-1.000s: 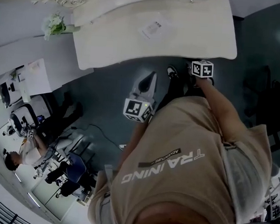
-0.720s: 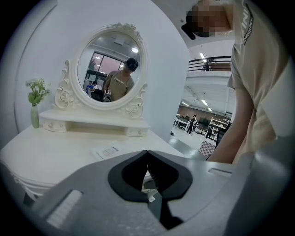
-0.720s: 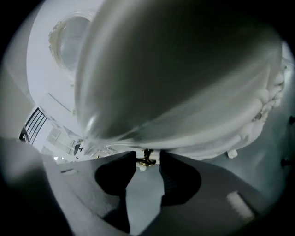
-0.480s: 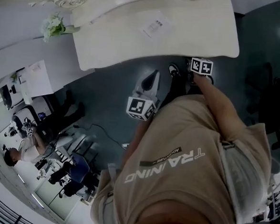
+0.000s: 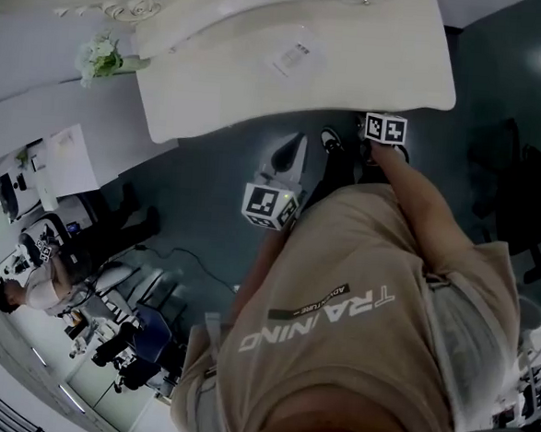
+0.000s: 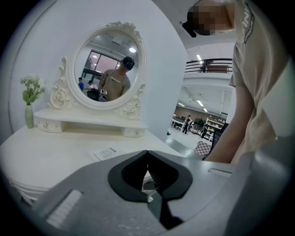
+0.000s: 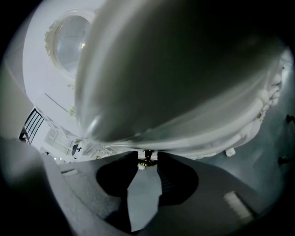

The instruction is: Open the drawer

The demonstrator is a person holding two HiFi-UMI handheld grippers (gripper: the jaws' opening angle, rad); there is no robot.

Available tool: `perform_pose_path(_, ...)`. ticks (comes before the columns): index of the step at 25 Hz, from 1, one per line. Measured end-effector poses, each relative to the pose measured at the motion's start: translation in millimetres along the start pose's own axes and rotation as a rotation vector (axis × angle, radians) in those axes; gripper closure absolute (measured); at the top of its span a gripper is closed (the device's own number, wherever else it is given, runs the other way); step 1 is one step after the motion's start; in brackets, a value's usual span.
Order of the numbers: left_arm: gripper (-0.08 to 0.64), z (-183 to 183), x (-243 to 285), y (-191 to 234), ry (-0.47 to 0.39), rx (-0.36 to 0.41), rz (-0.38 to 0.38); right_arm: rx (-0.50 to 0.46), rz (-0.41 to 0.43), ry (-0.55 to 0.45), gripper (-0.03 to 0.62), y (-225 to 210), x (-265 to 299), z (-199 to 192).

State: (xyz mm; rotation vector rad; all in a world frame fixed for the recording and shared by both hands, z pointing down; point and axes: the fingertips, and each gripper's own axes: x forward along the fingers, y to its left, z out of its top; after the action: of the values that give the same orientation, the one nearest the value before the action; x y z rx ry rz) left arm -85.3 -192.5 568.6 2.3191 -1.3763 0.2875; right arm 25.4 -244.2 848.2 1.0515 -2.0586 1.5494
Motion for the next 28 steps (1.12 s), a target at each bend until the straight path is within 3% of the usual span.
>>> perform_pose_path(9, 0.554, -14, -15, 8, 0.013, -0.011, -0.030, -0.020, -0.025, 0.049, 0.457, 3, -5, -17)
perform_pose_path(19, 0.554, -24, -30, 21, 0.003, -0.037, -0.137, -0.046, -0.070, 0.050, 0.457, 10, -15, -37)
perform_pose_path(24, 0.554, -46, -31, 20, 0.016, -0.030, -0.137, -0.046, -0.057, 0.077, 0.457, 8, -16, -57)
perform_pose_path(28, 0.554, -36, -40, 4, -0.011, 0.013, -0.111, -0.029, -0.053, 0.080, 0.456, 7, -28, -72)
